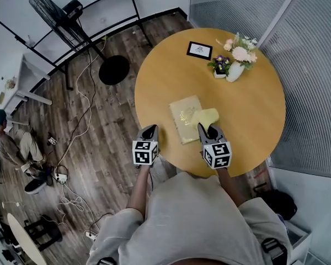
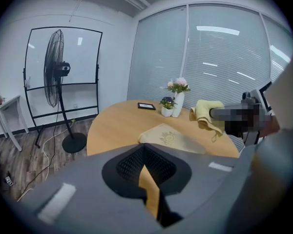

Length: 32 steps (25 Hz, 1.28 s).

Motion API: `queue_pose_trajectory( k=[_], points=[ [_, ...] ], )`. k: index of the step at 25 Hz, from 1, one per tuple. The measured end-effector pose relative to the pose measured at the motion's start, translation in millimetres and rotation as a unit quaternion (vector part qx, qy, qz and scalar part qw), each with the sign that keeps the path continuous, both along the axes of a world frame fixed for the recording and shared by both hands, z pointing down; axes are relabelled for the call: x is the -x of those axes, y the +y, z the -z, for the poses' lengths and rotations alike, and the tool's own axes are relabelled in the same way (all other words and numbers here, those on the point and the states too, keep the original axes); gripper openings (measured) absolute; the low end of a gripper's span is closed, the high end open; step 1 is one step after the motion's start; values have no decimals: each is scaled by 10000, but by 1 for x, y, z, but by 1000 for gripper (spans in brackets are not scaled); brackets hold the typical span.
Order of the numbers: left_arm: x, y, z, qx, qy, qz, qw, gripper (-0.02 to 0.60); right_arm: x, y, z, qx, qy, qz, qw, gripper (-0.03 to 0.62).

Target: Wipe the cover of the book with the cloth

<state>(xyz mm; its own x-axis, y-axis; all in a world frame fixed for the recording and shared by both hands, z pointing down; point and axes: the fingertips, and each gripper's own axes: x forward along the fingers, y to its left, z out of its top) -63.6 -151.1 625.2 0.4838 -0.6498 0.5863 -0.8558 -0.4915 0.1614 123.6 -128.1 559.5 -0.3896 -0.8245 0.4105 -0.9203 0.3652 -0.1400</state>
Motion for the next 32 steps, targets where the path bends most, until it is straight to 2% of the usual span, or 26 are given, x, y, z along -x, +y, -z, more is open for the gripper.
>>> queue_pose_trajectory(
  k=[7,16,32],
  points=[
    [9,-9,-12,205,-161,105,9996,6,11,-20,-15,160,-119,178,9996,60],
    [15,-11,-23,349,-156,281,9989,6,23,-39,-28,308,-89,419,9986,60],
    [61,-30,-34,444,13,461,9979,6,82,-84,-32,376,354,963,9940,60]
  ],
)
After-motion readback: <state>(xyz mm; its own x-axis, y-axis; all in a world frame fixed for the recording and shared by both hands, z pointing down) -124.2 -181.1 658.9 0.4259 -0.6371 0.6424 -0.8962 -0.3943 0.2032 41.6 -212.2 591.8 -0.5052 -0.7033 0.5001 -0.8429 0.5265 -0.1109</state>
